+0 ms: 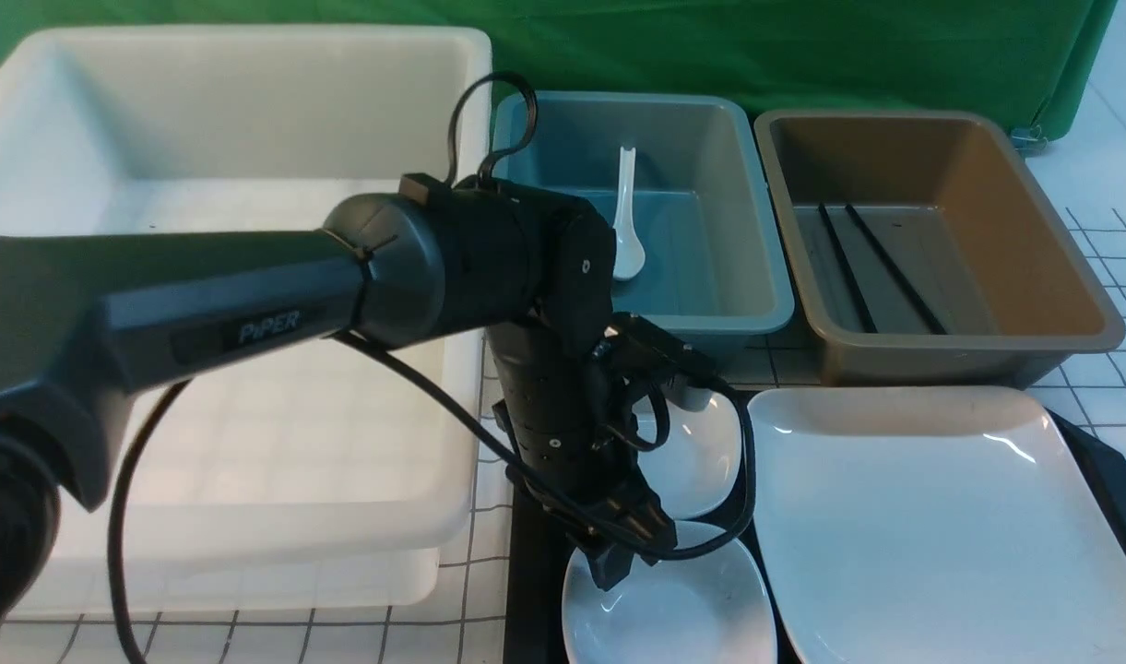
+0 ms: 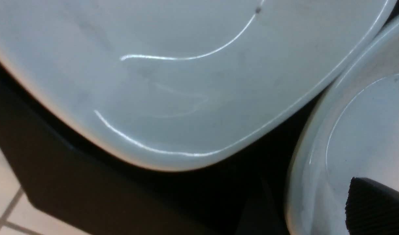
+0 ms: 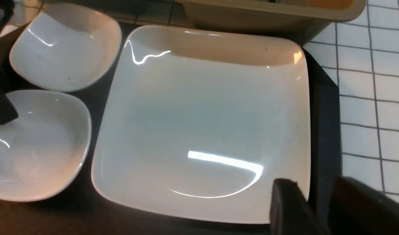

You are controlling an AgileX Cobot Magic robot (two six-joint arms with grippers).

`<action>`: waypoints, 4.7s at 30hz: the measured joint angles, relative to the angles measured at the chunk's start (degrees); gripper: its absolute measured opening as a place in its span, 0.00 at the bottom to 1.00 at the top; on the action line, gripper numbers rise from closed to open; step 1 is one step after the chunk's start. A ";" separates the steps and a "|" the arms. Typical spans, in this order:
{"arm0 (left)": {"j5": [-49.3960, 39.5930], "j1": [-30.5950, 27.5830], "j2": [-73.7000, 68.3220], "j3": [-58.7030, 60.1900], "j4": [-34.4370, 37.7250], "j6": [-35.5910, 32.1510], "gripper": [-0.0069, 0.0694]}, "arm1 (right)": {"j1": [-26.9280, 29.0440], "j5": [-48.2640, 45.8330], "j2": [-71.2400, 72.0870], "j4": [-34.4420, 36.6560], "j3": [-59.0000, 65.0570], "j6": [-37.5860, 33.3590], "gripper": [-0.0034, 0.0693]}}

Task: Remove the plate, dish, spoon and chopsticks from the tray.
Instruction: Use the left arm to grab a small plate from the dinner plate, then use the left arm to put the small plate into the large storage box on the left

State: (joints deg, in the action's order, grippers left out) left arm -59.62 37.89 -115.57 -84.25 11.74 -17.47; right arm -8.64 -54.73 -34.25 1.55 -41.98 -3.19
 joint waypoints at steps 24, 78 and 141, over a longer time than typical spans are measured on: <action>0.60 0.00 -0.26 -0.07 2.90 -3.22 0.57 | 0.00 0.03 0.00 0.00 0.00 0.00 0.37; -9.27 -1.91 22.25 -0.99 14.18 1.42 0.10 | 0.00 0.14 0.00 0.00 0.00 0.00 0.38; -1.15 -40.30 -8.07 -14.27 9.21 -33.11 0.27 | 0.00 0.01 0.00 0.00 0.00 1.71 0.38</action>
State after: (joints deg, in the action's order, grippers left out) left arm -60.77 -2.41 -123.64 -98.52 20.96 -50.58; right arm -8.64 -54.72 -34.25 1.55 -41.98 -1.48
